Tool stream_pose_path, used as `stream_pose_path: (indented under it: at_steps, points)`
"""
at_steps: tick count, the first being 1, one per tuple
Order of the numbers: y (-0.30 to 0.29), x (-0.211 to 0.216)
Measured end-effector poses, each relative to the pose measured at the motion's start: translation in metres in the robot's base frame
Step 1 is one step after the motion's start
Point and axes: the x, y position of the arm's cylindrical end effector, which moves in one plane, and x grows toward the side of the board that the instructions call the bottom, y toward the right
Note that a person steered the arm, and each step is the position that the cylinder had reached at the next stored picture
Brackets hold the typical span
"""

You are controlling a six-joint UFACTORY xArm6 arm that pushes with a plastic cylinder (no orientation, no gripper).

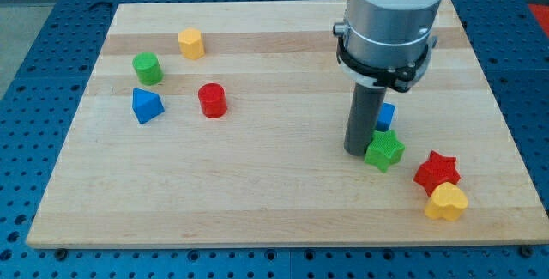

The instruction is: Slide blue cube a bit right and down

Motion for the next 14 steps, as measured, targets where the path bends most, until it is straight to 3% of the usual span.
stream_pose_path:
  at_steps: [3,4,5,7,8,9,11,14]
  points:
    - [0.027,0.015]
    - [0.010,0.011]
    - [-0.049,0.005]
    - [0.008,-0.052]
    - [0.048,-0.065]
    - [0.049,-0.081]
    - [0.128,-0.086]
    - [0.048,-0.034]
